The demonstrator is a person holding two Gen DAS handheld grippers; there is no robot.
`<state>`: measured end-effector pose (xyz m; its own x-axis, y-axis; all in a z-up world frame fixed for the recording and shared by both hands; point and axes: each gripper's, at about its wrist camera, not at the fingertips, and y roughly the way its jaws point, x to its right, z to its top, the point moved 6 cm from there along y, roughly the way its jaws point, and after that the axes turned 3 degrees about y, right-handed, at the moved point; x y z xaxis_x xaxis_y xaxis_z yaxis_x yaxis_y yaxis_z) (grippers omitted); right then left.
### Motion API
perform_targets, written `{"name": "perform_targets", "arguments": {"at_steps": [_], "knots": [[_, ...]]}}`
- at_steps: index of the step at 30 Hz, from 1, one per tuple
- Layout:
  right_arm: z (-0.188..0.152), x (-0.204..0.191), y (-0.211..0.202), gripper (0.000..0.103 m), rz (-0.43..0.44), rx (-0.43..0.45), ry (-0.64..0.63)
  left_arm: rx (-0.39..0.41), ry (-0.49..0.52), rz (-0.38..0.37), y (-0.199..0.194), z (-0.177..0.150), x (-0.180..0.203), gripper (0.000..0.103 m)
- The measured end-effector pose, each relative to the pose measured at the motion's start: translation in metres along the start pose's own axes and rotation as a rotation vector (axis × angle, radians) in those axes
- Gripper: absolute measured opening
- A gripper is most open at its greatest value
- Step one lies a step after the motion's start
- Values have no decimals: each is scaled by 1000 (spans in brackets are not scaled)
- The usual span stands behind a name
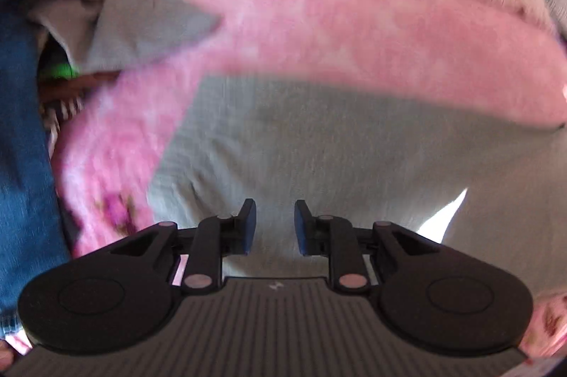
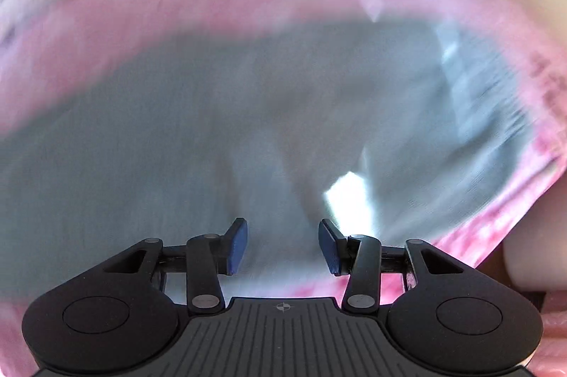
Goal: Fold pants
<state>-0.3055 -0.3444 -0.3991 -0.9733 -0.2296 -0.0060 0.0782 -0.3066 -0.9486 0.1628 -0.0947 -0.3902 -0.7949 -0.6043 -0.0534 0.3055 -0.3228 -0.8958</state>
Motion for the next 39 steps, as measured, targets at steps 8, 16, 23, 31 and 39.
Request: {"name": "perform_targets", "arguments": {"at_steps": [8,16,23,31,39], "knots": [[5,-24,-46,45,28,6,-102,-159,-12,-42,-29,-6,38,20],[-14,-23,-132,50,107,-21,-99,-100,99,-111,-126,4,104,31],[-41,0,-215,53,140,35,-149,-34,109,-112,-211,-18,138,39],[-70,27,-286,53,190,114,-168,43,132,-116,-294,-58,170,43],[-88,37,-320,54,202,152,-179,85,136,-102,-343,-86,175,46]]}}
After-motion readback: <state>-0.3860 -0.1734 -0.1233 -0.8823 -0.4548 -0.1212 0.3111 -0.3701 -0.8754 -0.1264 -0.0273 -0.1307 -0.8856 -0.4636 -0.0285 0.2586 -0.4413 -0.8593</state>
